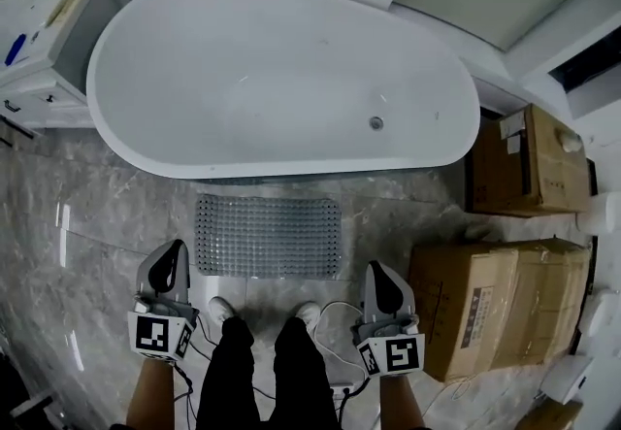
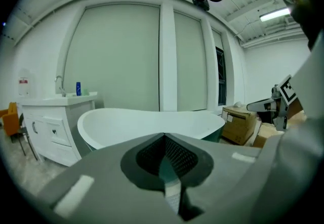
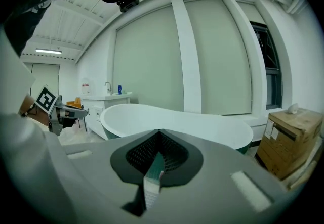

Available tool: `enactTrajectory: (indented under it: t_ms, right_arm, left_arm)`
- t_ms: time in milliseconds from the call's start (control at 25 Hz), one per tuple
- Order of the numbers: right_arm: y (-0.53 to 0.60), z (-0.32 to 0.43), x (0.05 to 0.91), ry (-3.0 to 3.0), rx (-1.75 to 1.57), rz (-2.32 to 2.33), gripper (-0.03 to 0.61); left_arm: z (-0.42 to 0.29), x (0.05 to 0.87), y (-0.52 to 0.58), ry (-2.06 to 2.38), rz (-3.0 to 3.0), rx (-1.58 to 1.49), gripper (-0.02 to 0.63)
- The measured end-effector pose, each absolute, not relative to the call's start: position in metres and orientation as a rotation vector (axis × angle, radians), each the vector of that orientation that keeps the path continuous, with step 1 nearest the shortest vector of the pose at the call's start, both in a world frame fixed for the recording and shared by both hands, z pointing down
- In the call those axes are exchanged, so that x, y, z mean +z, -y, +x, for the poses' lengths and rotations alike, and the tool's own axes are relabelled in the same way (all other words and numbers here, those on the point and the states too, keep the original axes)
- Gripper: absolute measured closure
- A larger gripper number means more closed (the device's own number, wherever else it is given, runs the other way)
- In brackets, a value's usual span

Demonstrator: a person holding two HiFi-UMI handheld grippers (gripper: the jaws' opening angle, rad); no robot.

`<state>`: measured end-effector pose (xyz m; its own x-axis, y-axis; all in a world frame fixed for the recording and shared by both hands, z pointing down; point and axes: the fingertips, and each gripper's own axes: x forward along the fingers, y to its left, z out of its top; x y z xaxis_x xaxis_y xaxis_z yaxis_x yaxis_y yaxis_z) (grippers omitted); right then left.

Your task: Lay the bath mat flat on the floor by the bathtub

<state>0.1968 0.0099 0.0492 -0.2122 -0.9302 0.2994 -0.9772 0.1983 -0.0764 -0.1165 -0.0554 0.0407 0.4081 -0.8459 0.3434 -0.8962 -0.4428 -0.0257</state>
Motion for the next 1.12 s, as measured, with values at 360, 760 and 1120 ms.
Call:
enactTrajectory:
  t_ms: [360,760,1120]
  right_arm:
    - [-0.018,0.187,-0.023,2.305,0.358,1.914,0.555]
    - [-0.041,0.185,-0.090,2.289,0.315,1.999,0.557]
    - [-0.062,0.186,-0.138,2.260,0.201,2.033,0.557]
  left_arm:
    - [-0.101,-0.045,0.044,1.570,2.559,0.383,0.614]
    - [-0.107,-0.107,0.030,1.594,2.547,0.254,0.614]
    - [-0.109,-0.138,0.006,1.618,2.552,0.217,0.614]
